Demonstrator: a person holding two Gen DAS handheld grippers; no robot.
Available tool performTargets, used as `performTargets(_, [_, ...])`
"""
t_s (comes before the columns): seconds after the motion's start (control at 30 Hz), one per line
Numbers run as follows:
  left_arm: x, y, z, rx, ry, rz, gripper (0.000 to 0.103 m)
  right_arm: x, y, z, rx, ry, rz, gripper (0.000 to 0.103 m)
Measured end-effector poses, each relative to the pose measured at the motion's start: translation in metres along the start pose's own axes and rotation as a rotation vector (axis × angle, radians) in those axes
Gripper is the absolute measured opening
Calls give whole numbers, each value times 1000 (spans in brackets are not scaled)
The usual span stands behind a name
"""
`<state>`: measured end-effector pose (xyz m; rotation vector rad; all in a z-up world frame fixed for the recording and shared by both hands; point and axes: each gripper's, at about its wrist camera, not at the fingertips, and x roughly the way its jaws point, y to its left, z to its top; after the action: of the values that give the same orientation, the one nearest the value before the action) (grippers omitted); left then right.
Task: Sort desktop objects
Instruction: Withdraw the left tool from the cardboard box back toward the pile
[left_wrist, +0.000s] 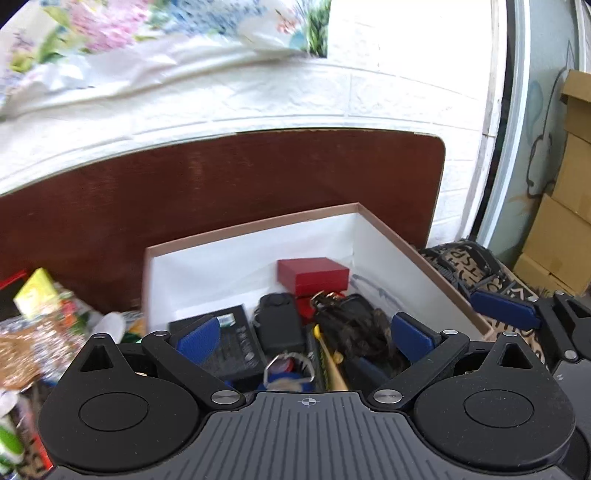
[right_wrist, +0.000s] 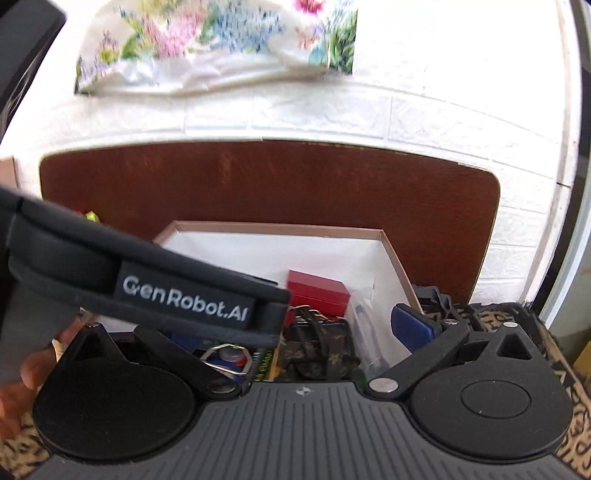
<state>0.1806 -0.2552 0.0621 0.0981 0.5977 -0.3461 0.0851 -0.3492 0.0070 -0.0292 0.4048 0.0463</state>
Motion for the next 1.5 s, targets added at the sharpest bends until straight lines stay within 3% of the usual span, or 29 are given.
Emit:
performTargets(0.1, [-20, 1, -12, 5, -12, 35, 103, 4, 1, 13, 12, -20, 1, 103])
performTargets(0.6, [-94, 26, -85, -59, 27, 126, 103, -61, 73, -21, -25, -34, 53, 103])
performTargets(1.03, [-116, 63, -138, -107, 101, 195, 103, -73, 127, -52, -16, 26, 143, 103])
performTargets(1.5, [-126, 121, -170, -200, 152, 258, 103, -64, 187, -64, -112, 53, 219, 103])
